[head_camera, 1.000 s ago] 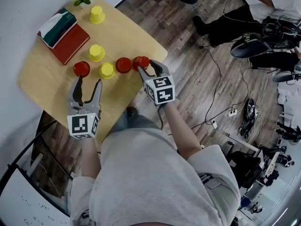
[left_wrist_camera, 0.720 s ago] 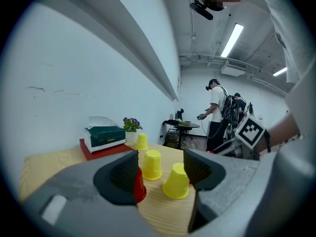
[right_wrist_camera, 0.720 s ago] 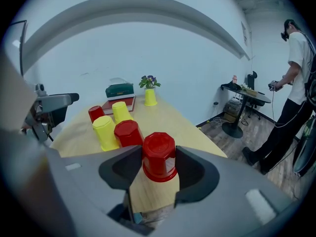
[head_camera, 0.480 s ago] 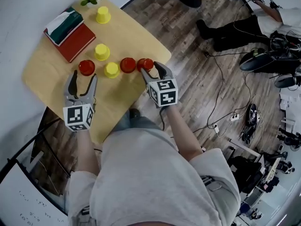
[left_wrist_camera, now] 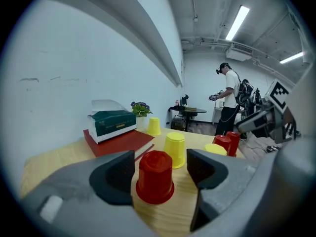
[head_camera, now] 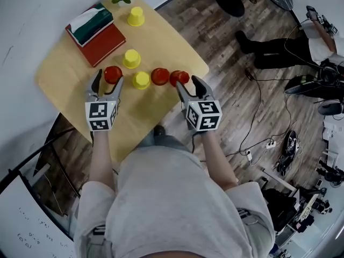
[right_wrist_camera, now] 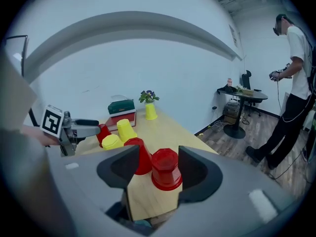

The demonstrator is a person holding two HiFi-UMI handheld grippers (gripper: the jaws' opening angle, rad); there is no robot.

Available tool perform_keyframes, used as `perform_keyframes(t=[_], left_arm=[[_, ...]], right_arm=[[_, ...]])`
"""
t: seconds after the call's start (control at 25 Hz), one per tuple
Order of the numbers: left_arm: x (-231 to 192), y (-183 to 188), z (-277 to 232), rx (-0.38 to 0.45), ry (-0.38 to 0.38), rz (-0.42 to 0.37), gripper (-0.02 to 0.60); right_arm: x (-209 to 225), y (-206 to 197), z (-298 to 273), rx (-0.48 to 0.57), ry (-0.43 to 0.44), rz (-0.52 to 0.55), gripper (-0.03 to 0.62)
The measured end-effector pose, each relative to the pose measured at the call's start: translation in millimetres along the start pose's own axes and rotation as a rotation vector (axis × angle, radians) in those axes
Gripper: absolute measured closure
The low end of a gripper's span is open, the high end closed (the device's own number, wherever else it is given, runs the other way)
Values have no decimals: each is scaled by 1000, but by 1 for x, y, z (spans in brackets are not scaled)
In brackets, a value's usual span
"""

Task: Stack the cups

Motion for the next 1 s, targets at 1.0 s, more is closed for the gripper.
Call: perform_keyframes(t=[1.0], left_arm=[[18,20,39,22,16,-42,350]], right_arm=[[-14,14,14,92,41,39,373]])
Point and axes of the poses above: the fingertips, and each gripper's own axes: z backward along the fingers, x to its right, y out of its top, the point moved 5 cm from there along z, backward along the fingers, and after that the axes turned 14 degrees about -x, right-handed, at the moved point
